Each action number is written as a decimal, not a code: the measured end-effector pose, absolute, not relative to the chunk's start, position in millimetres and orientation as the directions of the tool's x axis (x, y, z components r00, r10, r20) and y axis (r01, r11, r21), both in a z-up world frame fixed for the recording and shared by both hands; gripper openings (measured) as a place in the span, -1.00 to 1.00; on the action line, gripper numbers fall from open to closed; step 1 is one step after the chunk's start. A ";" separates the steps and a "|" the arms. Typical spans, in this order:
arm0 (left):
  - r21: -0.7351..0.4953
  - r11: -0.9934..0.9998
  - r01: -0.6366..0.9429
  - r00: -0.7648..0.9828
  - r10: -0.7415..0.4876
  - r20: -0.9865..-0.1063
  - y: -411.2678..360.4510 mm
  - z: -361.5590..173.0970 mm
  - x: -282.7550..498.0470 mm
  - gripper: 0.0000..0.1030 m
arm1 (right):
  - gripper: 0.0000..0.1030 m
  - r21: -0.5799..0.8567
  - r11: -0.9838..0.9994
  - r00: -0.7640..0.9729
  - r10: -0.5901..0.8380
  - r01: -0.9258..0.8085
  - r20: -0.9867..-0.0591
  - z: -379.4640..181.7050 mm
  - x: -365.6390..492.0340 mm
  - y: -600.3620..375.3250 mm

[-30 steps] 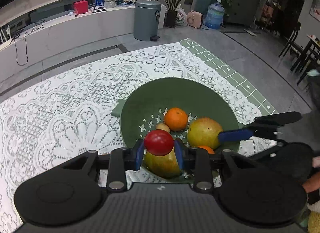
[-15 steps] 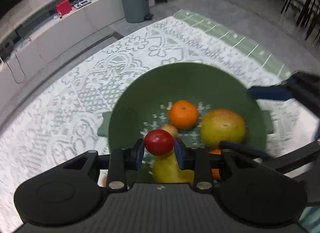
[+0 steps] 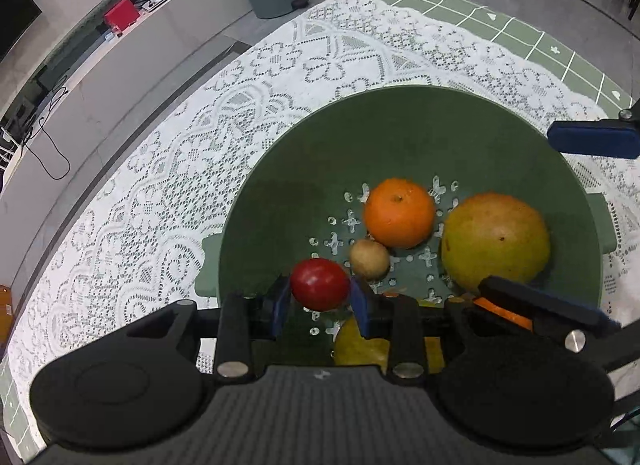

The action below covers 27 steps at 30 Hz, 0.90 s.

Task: Organize fruits
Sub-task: 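Open the right tool dropping the tangerine while the left tool releases the plum, then withdraw both tools from the colander toward the remaining tangerines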

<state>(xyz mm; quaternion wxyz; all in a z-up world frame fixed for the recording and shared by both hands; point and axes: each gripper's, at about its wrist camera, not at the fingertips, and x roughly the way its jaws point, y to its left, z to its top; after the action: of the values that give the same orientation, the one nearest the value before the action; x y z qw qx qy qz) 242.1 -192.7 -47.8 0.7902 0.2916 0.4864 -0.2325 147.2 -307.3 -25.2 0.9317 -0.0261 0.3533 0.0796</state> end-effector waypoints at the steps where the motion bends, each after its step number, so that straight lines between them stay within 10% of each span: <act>1: 0.238 0.722 0.650 0.420 -0.080 -0.904 -193.4 -48.4 242.3 -0.24 | 0.60 0.002 0.985 0.738 0.128 -0.170 -0.663 -25.3 147.0 -306.5; 27: 0.108 0.879 0.464 0.591 -0.216 -0.778 -124.3 8.4 186.4 0.25 | 0.68 0.043 0.984 0.806 0.167 -0.173 -0.569 -11.3 124.6 -296.1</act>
<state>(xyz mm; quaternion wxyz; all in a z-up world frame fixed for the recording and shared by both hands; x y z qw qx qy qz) 186.4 -124.3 8.4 0.8788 0.1513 0.4091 -0.1934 124.6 -296.1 -11.3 0.9501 -0.0056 0.2987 0.0895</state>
